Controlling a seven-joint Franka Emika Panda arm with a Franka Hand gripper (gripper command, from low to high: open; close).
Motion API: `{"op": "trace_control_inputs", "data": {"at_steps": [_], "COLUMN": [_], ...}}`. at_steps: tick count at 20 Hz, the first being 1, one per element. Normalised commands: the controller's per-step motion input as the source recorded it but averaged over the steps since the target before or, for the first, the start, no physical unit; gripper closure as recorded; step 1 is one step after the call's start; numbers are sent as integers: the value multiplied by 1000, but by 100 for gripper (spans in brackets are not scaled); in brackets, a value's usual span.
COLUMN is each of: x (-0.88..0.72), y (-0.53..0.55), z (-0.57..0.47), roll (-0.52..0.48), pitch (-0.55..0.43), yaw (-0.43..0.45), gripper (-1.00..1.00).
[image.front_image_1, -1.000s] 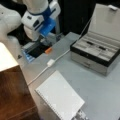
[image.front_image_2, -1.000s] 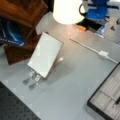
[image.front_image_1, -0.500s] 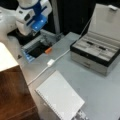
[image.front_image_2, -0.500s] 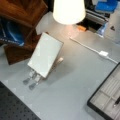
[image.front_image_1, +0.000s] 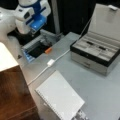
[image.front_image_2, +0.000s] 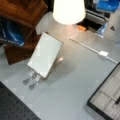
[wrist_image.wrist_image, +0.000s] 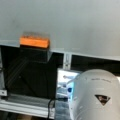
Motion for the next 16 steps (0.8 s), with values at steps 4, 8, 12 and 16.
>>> {"op": "trace_control_inputs", "data": {"at_steps": [4,8,12,16], "x": [4,-29,-57,-60], "y": [-127,-106,-80,-38], "z": [-209,-180,-116,-75], "roll": [-241,-215,-226,-201], "pitch": [-116,-115,-97,-93], "yaw": [12,30,54,55], "gripper": [-100,-100,-100,-100]}}
